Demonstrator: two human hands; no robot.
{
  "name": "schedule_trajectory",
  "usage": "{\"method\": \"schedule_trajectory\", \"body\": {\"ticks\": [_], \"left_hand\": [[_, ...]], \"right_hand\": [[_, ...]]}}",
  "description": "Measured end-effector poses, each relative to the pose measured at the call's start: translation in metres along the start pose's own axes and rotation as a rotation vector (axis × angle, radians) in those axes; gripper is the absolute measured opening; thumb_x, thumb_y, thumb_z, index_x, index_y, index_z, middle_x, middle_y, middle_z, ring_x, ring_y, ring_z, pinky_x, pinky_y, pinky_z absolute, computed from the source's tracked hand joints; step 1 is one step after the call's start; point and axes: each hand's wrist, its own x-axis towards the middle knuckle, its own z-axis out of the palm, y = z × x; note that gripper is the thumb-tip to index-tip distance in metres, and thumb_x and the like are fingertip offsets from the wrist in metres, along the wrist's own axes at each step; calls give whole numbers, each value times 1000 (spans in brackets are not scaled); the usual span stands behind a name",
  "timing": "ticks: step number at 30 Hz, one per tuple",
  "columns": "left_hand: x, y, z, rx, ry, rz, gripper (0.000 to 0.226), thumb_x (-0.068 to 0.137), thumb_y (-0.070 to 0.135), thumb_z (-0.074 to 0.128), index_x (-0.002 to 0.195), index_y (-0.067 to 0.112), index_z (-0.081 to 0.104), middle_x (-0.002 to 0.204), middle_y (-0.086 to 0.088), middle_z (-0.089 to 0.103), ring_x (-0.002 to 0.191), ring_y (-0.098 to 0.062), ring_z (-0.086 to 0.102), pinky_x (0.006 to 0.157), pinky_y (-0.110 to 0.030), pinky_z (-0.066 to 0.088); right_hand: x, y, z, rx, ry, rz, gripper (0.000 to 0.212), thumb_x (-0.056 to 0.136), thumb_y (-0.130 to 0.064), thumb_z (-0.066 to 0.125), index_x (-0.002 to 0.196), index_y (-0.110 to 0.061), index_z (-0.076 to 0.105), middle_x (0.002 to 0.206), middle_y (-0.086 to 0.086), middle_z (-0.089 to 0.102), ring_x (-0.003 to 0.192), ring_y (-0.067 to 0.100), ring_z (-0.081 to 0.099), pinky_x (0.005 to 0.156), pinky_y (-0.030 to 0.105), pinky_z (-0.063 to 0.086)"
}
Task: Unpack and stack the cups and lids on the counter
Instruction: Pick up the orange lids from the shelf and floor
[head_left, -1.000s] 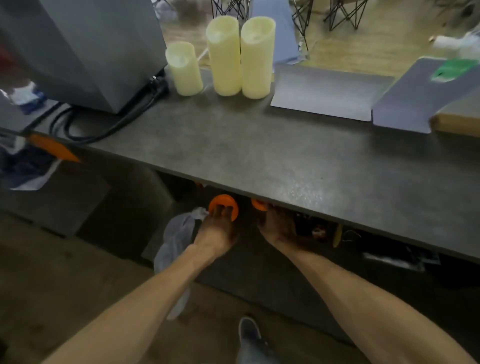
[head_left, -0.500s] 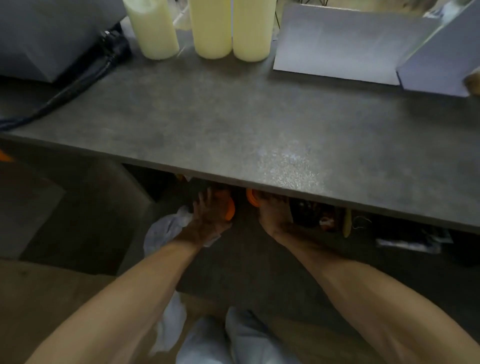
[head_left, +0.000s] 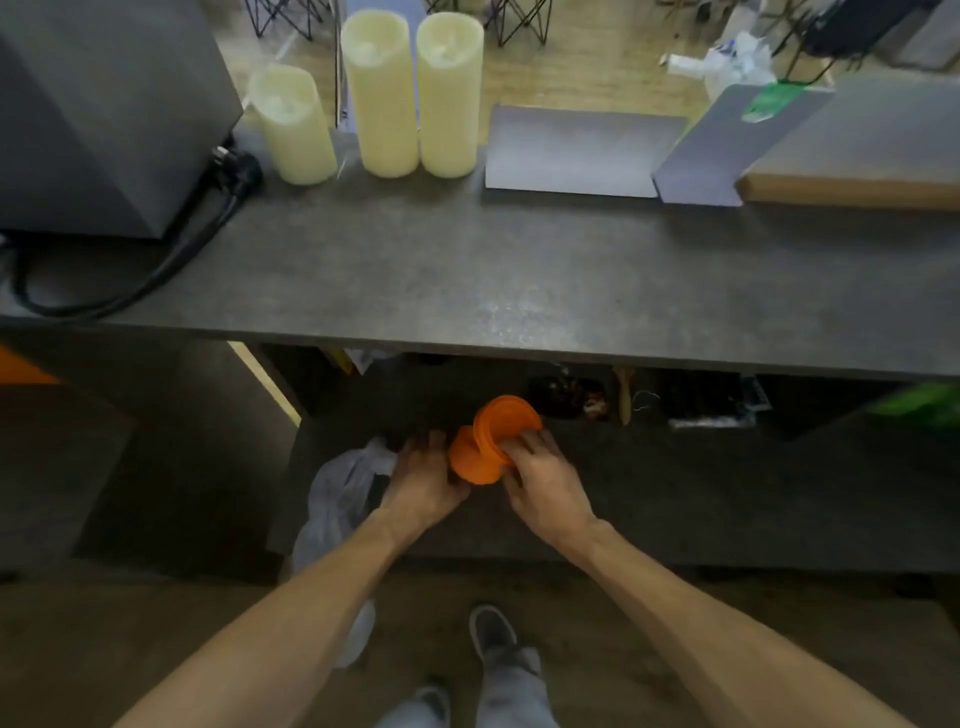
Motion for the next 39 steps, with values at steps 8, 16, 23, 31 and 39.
{"method": "schedule_trajectory", "body": {"ticks": [8,16,23,31,39], "left_hand": [[-17,18,17,-278,-230,-55,72,93,26,68,152,13,29,145,-9,46,129,-25,51,95,-25,43],[-23,49,65,-569,-302,-187,71,89,28,70,150,18,36,146,-6,50,132,-29,52,108,-35,43],[-17,95,98,-525,-189,-41,93,87,28,72,160,23,15,160,-12,22,146,-30,33,117,-40,33],[26,133,120,-373,-158,-114,60,94,28,66,147,13,42,146,-15,50,134,-34,47,105,-38,38],[12,150,123,-391,-213,-36,42,89,13,67,130,15,59,127,-11,66,119,-30,61,92,-33,46]], "right_hand": [[-27,26,0,135,21,335,42,94,-9,58,135,-21,57,140,7,55,129,29,52,108,38,45],[-63,52,37,193,-25,370,38,89,-2,56,125,-10,65,132,13,57,123,35,50,102,35,39],[-75,103,48,259,-79,365,54,81,0,60,132,-20,65,145,9,53,134,33,45,112,37,39],[-121,129,54,501,295,682,54,75,-11,53,127,-14,67,134,11,59,127,30,52,113,40,40],[-136,129,50,666,350,826,27,97,-12,58,123,-11,66,120,6,70,112,19,65,98,36,51]]}}
